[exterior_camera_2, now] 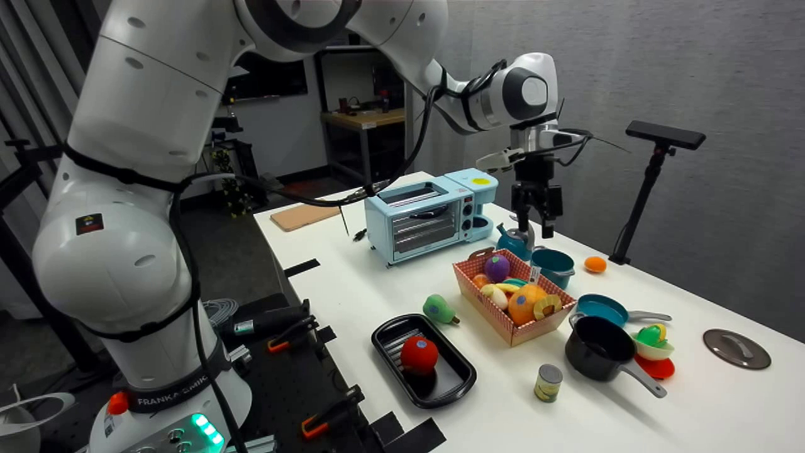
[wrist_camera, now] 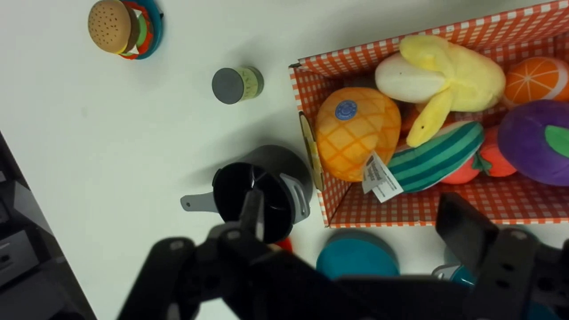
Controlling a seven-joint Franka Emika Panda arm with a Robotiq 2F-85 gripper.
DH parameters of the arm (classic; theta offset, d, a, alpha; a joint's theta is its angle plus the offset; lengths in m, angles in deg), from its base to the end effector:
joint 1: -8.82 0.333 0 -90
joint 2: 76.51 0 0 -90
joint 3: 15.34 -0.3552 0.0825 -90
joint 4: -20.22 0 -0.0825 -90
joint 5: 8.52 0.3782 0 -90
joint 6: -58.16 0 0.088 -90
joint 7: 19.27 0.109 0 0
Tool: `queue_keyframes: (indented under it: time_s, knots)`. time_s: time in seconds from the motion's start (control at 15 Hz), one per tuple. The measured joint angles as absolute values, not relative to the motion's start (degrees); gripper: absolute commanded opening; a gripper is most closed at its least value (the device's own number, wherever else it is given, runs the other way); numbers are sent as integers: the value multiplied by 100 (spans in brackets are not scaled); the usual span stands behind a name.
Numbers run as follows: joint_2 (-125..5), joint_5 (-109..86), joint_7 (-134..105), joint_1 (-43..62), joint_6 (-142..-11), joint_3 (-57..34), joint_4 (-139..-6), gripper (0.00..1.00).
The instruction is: Pick up the plush vegetable from the pot and put it on the vegetable rag
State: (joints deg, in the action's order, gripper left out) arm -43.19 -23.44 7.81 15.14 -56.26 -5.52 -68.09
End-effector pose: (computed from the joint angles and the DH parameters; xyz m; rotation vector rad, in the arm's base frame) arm 0.7031 -0.0386 0.3452 2.7450 -0.5401 -0.0716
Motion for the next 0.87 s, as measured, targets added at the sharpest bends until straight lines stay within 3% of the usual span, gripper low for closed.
queue_keyframes:
  time_s: [0.87]
  knots:
    - [-4262, -2344, 784, 1514, -5558, -552, -6715, 100]
